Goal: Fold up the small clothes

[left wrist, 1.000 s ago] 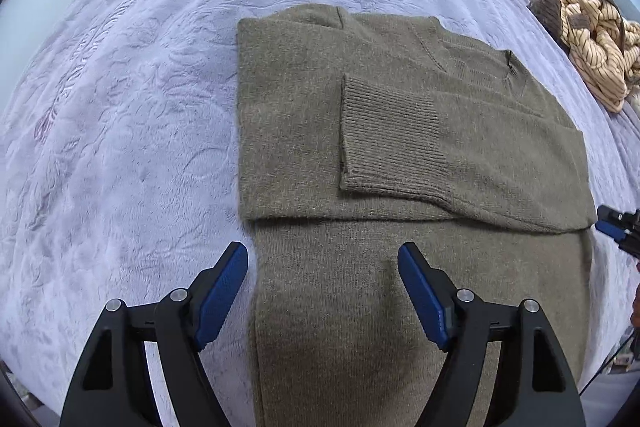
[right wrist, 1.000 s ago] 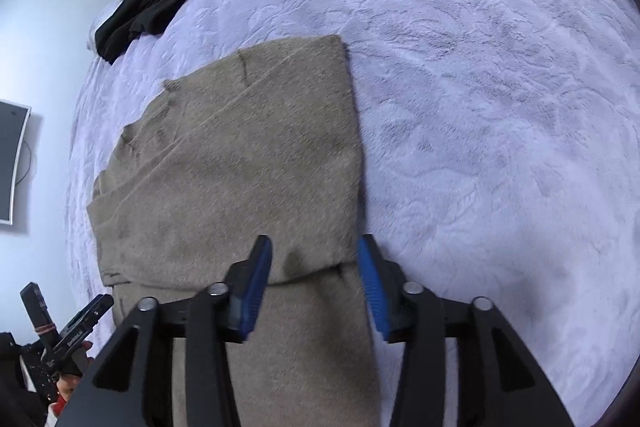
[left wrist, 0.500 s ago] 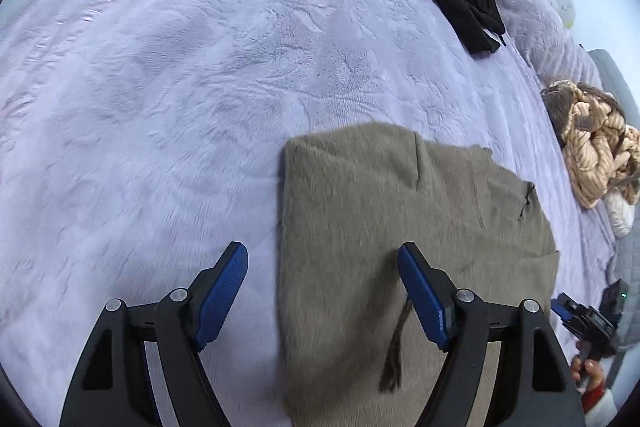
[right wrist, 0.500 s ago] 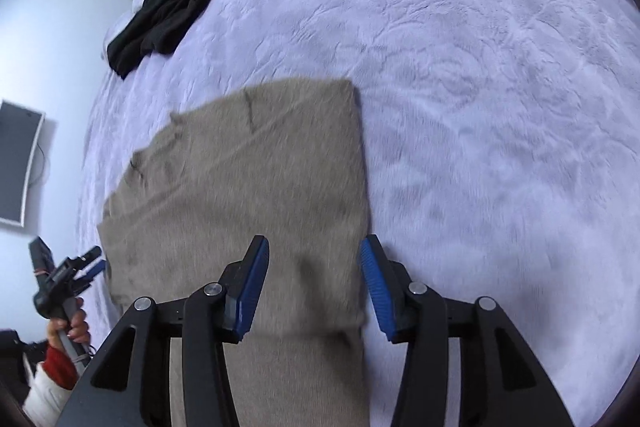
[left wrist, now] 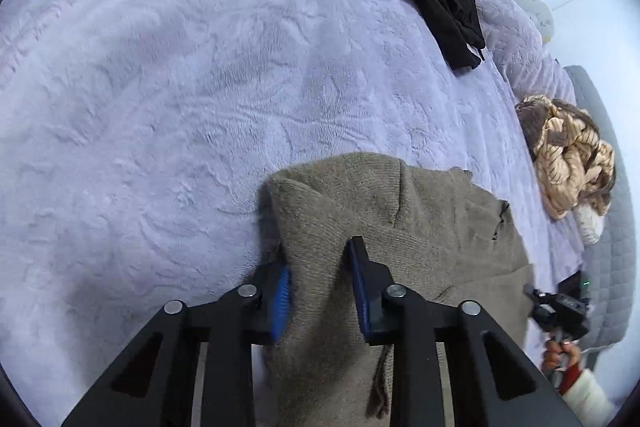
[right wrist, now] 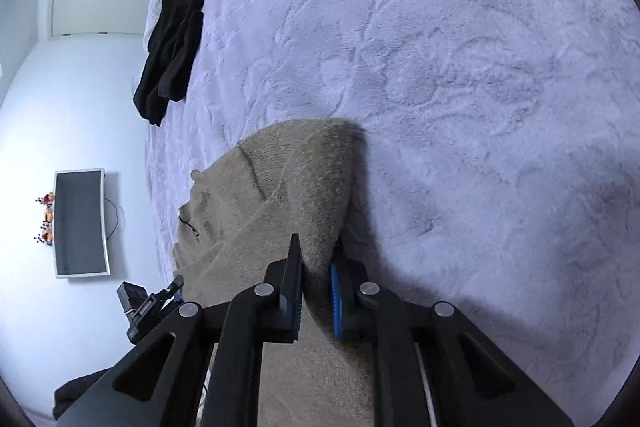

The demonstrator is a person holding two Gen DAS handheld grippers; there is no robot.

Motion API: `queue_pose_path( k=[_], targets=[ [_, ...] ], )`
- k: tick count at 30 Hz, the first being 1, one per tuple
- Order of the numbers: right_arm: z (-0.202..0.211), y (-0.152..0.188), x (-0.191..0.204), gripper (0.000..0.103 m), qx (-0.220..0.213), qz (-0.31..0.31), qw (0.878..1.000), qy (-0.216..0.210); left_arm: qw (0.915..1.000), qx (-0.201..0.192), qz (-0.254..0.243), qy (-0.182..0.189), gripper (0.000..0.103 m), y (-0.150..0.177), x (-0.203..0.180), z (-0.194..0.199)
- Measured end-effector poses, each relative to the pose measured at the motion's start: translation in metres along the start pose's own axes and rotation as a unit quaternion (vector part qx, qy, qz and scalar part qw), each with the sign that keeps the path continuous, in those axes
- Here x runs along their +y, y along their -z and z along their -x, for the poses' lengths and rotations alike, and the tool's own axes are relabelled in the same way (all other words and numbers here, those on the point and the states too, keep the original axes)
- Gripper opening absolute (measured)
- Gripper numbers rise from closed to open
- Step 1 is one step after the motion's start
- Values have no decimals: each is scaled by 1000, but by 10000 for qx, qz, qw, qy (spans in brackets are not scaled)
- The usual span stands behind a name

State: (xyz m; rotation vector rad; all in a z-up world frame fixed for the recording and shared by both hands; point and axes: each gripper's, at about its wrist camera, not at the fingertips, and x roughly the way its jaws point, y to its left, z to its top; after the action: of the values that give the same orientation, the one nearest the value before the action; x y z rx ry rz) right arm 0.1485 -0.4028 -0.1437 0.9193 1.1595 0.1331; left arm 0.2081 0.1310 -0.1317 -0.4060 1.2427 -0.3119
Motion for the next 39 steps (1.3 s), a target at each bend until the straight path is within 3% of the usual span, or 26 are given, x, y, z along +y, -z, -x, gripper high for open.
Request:
queue_pose_path(
  k=[3, 5, 10, 11, 13, 14, 15, 22, 28, 32, 39],
  targets=[
    [0, 2, 3, 12, -37, 205, 9994, 262, 9982, -153, -347, -471, 21, 2, -4, 2],
    [-9, 0, -6, 13, 21, 155, 9984, 548, 9971, -128, -322, -676, 21, 3, 1, -2],
    [-15, 3, -4, 21, -128, 93, 9971, 744, 9956, -200, -189, -894, 24, 5, 2, 3],
    [-13, 5, -1, 26, -123, 128, 9966, 798, 9946, -188, -249, -991, 30, 6, 0, 4],
    [-8, 7, 6, 40, -92, 228, 9949, 981, 9917, -261, -360, -1205, 63, 10, -6, 12],
    [-4, 10, 11, 49, -116, 294, 9939, 1056, 9910, -310, -410, -1236, 68, 12, -10, 16],
    [1, 14, 17, 51, -179, 387, 9924, 1152, 9902, -331, -451, -1276, 71, 16, -13, 20],
    [25, 53, 41, 51, -290, 611, 9890, 1313, 9904, -161, -488, -1284, 71, 55, -26, 43],
    [27, 96, 45, 51, -69, 469, 9899, 1339, 9881, 269, -622, -1380, 71, 102, -40, 51],
    [28, 123, 47, 52, 95, 495, 9879, 1466, 9882, 584, -649, -1257, 71, 133, -51, 58],
    [35, 163, 64, 53, 265, 574, 9865, 1508, 9850, 871, -819, -1244, 71, 178, -81, 75]
  ],
)
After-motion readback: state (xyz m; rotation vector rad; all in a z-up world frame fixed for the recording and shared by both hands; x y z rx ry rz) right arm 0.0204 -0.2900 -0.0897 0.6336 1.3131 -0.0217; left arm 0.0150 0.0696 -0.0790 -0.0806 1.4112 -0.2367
